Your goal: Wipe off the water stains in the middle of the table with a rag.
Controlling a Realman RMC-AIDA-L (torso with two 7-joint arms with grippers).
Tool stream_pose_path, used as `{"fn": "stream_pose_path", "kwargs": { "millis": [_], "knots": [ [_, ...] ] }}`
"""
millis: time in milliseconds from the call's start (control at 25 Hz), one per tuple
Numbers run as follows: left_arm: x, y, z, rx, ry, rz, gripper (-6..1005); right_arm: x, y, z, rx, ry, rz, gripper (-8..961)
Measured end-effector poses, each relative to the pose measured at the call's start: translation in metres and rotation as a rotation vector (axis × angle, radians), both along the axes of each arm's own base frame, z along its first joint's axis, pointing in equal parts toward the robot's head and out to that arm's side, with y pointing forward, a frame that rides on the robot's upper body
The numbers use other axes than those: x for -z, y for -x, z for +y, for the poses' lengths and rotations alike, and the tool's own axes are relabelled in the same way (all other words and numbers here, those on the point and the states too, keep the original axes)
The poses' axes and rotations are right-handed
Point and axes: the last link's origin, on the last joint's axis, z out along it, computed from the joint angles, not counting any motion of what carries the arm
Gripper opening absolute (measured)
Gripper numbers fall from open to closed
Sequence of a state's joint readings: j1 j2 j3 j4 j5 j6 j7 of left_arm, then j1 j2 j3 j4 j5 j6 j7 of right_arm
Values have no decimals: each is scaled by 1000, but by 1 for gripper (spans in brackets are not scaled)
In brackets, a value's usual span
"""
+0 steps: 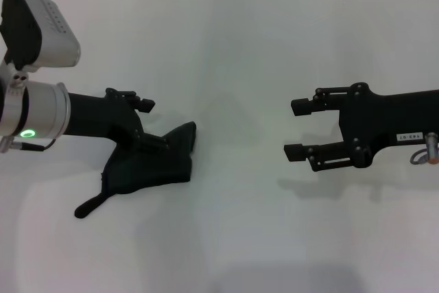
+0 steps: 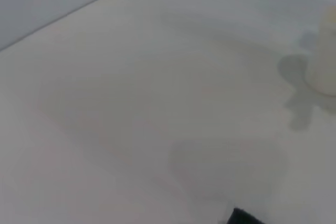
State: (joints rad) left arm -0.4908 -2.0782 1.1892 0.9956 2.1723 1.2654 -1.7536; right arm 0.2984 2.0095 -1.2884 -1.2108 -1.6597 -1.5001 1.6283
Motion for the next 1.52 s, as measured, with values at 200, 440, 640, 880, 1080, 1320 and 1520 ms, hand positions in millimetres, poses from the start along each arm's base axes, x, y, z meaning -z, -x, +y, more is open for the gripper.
{"fn": "stream_pose_path", "kwargs": {
  "millis": [200, 440, 640, 880, 1080, 1320, 1520],
  "knots": [
    [-6, -9, 1, 30, -8, -24, 867, -2, 0, 0, 8, -2, 2, 765],
    [-14, -27, 0, 85, 13, -81, 893, -14, -6, 5, 51, -47, 29, 766],
    [-19, -40, -6, 146, 47, -97, 893, -25, -10, 6, 68, -79, 44, 766],
    [-32, -47, -17, 200, 82, -122, 894, -40, -16, 2, 71, -93, 62, 782],
    [-53, -46, -29, 221, 79, -222, 894, -46, -16, -4, 54, -86, 53, 782],
    [-72, -46, -45, 252, 101, -310, 893, -52, -19, -9, 35, -91, 1, 782],
    [-75, -42, -55, 251, 117, -319, 893, -53, -22, -10, 36, -88, -14, 782]
  ]
}}
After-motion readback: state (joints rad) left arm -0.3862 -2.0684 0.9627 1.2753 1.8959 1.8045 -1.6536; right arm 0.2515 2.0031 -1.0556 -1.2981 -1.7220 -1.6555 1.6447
